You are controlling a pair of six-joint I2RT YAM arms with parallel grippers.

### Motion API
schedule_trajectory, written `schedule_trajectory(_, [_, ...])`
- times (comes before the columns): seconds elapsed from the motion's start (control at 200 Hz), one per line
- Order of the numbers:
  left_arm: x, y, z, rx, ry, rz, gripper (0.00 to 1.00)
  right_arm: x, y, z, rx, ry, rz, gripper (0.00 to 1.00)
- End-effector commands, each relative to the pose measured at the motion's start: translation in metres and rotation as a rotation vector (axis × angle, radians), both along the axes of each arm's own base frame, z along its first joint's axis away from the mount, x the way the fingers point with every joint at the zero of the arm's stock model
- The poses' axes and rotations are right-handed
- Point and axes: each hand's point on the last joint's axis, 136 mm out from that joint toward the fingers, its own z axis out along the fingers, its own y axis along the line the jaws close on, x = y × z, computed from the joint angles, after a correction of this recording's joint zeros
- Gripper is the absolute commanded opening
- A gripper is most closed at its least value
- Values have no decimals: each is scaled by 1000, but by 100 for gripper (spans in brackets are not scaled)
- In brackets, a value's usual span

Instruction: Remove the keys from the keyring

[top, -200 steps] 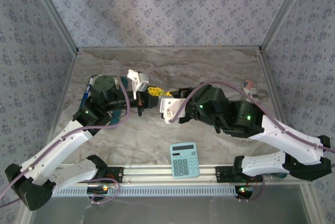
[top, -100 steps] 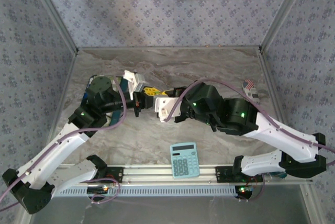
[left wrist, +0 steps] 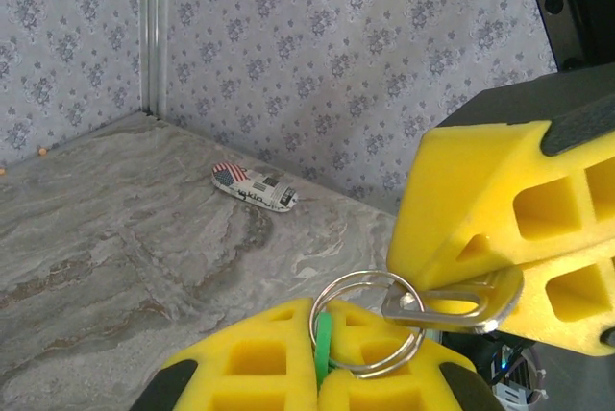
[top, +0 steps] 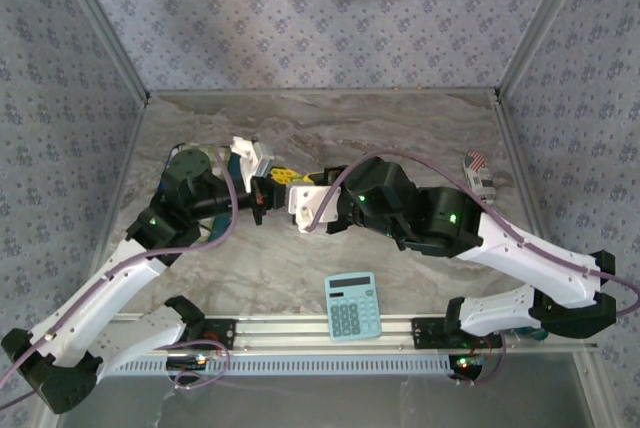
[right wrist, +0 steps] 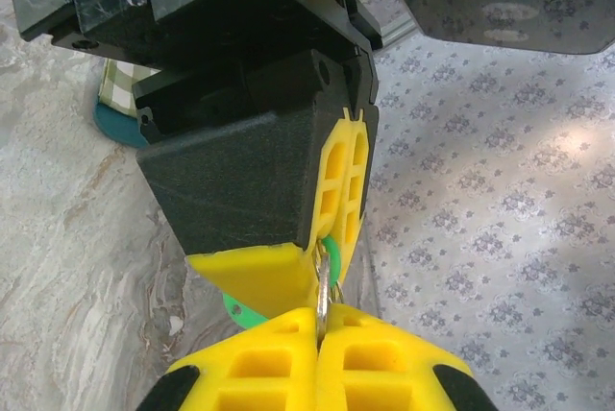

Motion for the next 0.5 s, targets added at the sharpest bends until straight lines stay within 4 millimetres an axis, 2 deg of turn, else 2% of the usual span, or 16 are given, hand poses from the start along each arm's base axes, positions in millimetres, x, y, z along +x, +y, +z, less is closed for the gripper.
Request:
schedule_trajectory(0.0, [23, 9, 47, -119, -145, 128, 0, -91, 46, -63, -123, 225, 425, 0])
schedule_trajectory(0.295, [21, 9, 49, -129, -149, 121, 0, -99, 63, -75, -107, 258, 463, 0])
schedule_trajectory(0.39, [20, 7, 49, -129, -148, 117, 0, -102, 69, -73, -88, 258, 479, 0])
schedule_trajectory(0.495, [21, 9, 48, -120, -147, 130, 0, -105, 65, -77, -104, 279, 479, 0])
